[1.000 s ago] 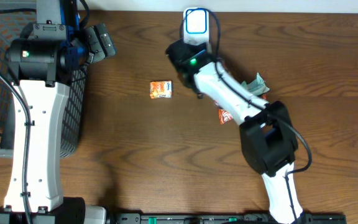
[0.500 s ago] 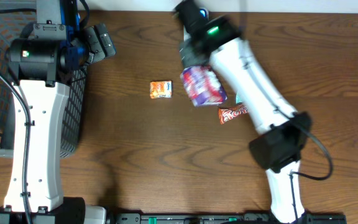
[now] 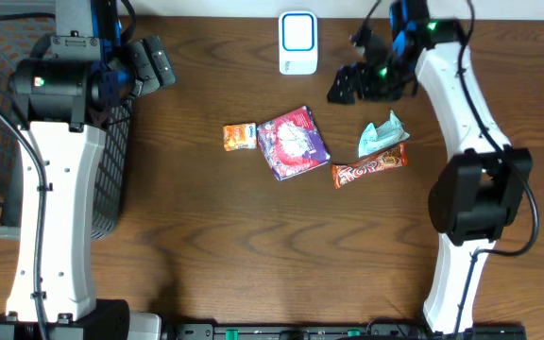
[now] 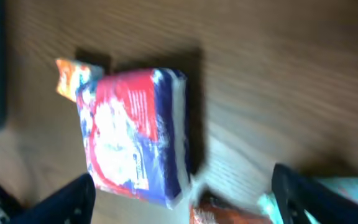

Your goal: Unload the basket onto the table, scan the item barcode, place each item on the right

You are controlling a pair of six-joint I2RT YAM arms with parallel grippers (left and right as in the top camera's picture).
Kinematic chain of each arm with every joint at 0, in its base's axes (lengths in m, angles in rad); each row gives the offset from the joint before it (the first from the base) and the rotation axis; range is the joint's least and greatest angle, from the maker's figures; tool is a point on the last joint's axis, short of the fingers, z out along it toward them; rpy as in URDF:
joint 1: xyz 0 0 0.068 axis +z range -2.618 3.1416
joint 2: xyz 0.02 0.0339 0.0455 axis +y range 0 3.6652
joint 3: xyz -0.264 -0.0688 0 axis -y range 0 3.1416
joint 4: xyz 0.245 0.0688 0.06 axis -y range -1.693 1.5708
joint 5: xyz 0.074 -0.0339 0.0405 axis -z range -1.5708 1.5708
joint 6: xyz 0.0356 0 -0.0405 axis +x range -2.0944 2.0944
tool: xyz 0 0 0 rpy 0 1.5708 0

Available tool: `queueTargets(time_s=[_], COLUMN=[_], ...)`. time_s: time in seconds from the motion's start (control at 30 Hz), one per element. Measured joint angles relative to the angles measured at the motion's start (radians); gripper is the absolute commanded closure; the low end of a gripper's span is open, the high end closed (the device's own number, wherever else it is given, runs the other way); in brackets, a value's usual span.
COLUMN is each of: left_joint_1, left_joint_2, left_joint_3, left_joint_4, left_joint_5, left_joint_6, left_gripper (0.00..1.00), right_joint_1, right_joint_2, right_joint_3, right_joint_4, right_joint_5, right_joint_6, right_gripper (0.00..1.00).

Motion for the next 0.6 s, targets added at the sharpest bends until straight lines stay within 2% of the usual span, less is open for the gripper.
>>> queueTargets(time_s=[0.2, 0.3, 0.43, 0.57, 0.6], left_joint_1=[0.0, 0.0, 0.0, 0.0, 0.0], left_joint_2=[0.0, 0.0, 0.0, 0.0, 0.0], left_joint_3=[0.0, 0.0, 0.0, 0.0, 0.0], left_joint_4=[0.0, 0.0, 0.0, 0.0, 0.0], left_joint_5=[0.0, 0.0, 0.0, 0.0, 0.0], left_joint_6=[0.0, 0.0, 0.0, 0.0, 0.0], left_gripper=[0.02, 0.02, 0.02, 0.02, 0.02], right_joint_1=[0.031, 0.061, 0.098, 0.127, 0.129], right_joint_2=[0.0, 0.0, 0.0, 0.0, 0.0], right_joint_3=[-0.264, -0.36, -0.454, -0.471, -0.47], right_joint_4=[0.261, 0.374, 0.476, 0.492, 0.493], right_joint_5=[-0.14, -0.155, -0.159, -0.154, -0.154], right_joint_6=[-0.007, 0.024, 0.08, 0.127, 0.136], right_gripper=[0.11, 0.16, 0.44, 0.97, 0.99])
